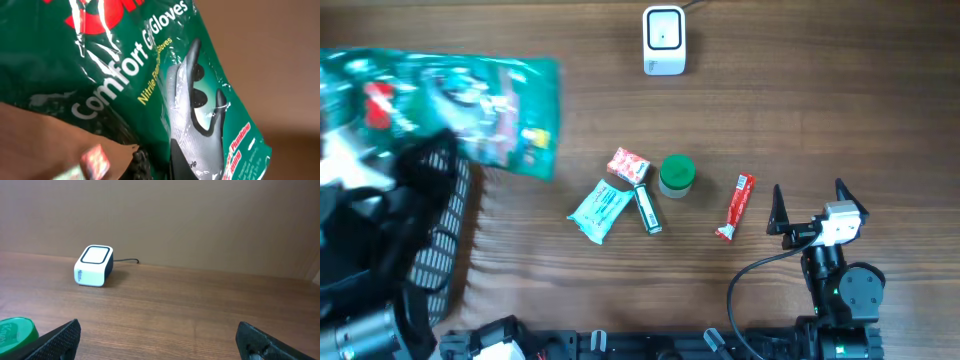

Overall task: Scan the item barcode
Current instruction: 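Carry the green 3M gloves pack and lay it on the table items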

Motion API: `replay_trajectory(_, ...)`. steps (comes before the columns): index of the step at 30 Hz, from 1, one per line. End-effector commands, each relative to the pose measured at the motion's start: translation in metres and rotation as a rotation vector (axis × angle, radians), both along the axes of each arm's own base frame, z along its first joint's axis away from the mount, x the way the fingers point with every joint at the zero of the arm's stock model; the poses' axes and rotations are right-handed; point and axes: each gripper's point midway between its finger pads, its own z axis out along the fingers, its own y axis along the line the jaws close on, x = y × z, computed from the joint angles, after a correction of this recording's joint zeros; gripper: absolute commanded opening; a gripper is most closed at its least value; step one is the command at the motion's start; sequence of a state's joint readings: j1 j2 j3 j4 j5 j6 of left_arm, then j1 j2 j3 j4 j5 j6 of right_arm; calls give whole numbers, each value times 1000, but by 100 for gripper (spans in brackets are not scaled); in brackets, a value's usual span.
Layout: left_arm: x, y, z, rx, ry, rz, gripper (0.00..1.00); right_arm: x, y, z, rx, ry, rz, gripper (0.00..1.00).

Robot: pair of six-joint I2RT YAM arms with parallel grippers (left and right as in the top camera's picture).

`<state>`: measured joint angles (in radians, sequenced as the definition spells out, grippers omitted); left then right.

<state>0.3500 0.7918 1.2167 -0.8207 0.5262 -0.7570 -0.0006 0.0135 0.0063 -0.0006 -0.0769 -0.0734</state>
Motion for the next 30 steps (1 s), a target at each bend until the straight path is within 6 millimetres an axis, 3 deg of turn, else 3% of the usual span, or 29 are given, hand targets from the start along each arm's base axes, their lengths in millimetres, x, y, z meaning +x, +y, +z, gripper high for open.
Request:
replay_trajectory(1, 1, -35, -22, 188, 60, -180, 4, 0, -1, 1, -5, -8, -6, 100)
replay_trajectory(3, 1, -44, -47, 251, 157, -205, 4, 0, -1, 1, -6, -8, -5, 100)
replay_trajectory(7, 2, -95, -94, 352, 283, -461, 4, 0, -1, 1, -5, -8, -6, 100)
replay_trajectory(11, 10, -139, -162, 469, 481, -613, 4, 0, -1, 1, -5, -8, -5, 100)
replay_trajectory(12, 18, -140, -184, 488, 573, -545, 4, 0, -1, 1, -5, -8, -6, 100)
replay_trajectory(19, 48, -155, -260, 402, 789, -368, 4, 0, -1, 1, -5, -8, -6, 100)
replay_trajectory(24, 45, -163, -304, 442, 861, -398, 4, 0, -1, 1, -6, -8, -6, 100)
replay_trajectory(29, 49, -165, -328, 440, 864, -399, 4, 0, -1, 1, -5, -8, -6, 100)
replay_trajectory(30, 52, -167, -325, 433, 846, -400, 28, 0, -1, 1, -6, -8, -5, 100)
